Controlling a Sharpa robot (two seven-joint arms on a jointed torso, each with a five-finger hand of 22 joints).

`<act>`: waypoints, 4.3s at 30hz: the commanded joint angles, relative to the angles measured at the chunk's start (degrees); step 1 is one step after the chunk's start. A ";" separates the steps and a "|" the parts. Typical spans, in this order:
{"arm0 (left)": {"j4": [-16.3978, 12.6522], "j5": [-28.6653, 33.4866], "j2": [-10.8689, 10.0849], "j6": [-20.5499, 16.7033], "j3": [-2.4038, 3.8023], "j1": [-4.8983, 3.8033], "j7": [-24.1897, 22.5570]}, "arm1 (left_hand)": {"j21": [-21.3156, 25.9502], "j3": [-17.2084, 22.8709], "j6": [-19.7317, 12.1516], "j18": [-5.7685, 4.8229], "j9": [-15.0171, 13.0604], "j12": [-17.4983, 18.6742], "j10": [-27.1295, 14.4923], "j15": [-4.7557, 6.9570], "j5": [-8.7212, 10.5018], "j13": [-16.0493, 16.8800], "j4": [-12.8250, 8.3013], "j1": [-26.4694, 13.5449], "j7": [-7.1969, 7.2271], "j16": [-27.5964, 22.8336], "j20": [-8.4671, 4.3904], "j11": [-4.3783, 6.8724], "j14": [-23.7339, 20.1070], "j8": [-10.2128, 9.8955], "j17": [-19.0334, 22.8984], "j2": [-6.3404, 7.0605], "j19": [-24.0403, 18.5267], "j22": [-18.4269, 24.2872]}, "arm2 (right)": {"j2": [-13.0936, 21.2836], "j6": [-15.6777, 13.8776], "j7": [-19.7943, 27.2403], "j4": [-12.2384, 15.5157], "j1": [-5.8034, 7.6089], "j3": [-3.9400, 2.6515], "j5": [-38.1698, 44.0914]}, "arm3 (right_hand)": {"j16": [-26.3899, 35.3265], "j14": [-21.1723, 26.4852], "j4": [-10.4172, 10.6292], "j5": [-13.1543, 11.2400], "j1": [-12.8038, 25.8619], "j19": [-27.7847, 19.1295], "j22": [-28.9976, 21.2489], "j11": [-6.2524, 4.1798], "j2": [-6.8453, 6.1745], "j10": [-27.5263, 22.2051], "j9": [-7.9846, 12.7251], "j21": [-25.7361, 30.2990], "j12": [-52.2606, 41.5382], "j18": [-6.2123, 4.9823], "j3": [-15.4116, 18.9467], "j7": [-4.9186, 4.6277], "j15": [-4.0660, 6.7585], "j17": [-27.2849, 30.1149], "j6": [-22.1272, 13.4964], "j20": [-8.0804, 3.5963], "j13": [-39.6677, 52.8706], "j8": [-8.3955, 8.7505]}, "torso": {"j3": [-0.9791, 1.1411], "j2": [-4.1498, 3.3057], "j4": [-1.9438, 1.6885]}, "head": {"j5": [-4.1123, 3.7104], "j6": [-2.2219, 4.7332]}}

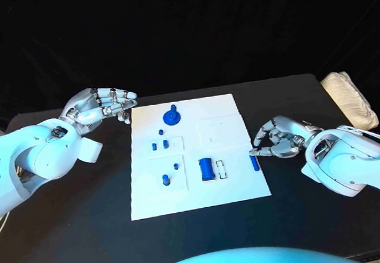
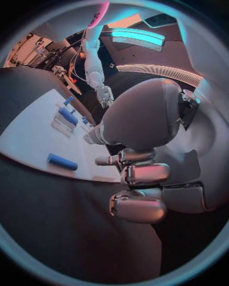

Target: Assemble the parts on the task board

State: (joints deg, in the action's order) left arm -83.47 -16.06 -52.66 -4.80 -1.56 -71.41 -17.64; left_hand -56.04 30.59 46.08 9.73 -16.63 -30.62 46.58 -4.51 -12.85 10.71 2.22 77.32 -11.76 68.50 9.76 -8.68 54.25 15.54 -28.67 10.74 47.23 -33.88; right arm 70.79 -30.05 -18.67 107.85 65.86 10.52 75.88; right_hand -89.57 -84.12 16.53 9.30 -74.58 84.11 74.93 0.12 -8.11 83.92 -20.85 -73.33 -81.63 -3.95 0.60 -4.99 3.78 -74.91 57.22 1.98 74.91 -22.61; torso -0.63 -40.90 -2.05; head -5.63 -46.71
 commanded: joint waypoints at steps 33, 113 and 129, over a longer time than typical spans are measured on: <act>-0.19 0.70 -0.31 1.22 0.00 0.17 -0.27 | 0.47 0.03 -0.26 0.82 0.08 -0.43 -0.47 -0.17 -0.16 0.07 0.48 -0.54 -0.19 0.32 0.43 -0.01 -0.10 0.45 0.09 -0.03 0.16 0.14 | -4.10 6.46 -9.23 -2.13 -4.49 0.46 12.70 | 0.76 -5.36 -0.46 -1.60 -7.56 0.81 2.95 -0.94 -0.38 1.93 -0.16 1.46 2.03 0.15 -6.76 1.49 0.68 -12.87 3.31 -0.28 9.71 -0.44 | 0.05 -0.02 -0.10 | -0.05 -0.60; -0.32 0.58 -0.08 1.74 0.00 0.16 0.44 | 0.64 0.21 -0.07 0.84 0.07 -0.81 -0.65 -0.12 -0.20 0.11 0.53 -0.27 -0.10 0.45 0.42 0.04 -0.16 0.83 0.16 -0.16 0.31 0.29 | -13.12 1.38 -9.83 0.27 -3.15 0.32 2.69 | -0.40 -5.87 0.00 -0.93 13.24 2.08 6.45 -1.68 -3.42 3.69 -2.25 -1.10 -0.81 0.82 -17.00 2.37 1.35 -15.03 4.75 -0.70 11.76 -3.27 | 0.06 0.02 -0.08 | 0.62 -0.88; -0.25 0.58 -0.16 1.84 0.00 0.17 0.49 | 0.67 0.23 -0.05 0.84 0.07 -0.89 -0.69 -0.12 -0.20 0.12 0.57 -0.26 -0.10 0.47 0.41 0.04 -0.17 0.90 0.17 -0.19 0.34 0.32 | -10.52 4.60 -4.77 1.04 -3.50 0.34 0.99 | -0.29 -5.82 -0.15 -2.77 5.64 2.02 6.49 -1.56 -1.60 3.54 -1.97 -0.30 -0.35 0.70 -6.11 2.26 1.20 -14.85 4.28 -0.78 11.71 -3.26 | 0.06 0.01 -0.08 | 0.56 -0.89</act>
State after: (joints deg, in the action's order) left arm -83.64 -15.72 -52.86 -3.94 -1.59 -71.23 -16.89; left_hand -55.75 30.76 46.08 9.73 -16.63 -31.12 46.28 -4.51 -12.85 10.78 2.37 77.32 -11.76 68.71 9.94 -8.80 54.26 16.21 -28.59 10.74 47.41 -33.61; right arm 60.28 -27.72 -25.41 108.97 62.47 10.87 76.93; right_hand -89.79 -84.03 16.37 6.79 -68.55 84.11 74.93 -1.08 -9.79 83.99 -22.85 -73.99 -82.21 -3.96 -5.71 -2.65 4.72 -74.90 61.83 1.55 74.90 -25.95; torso -0.54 -40.87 -2.08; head -5.00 -47.59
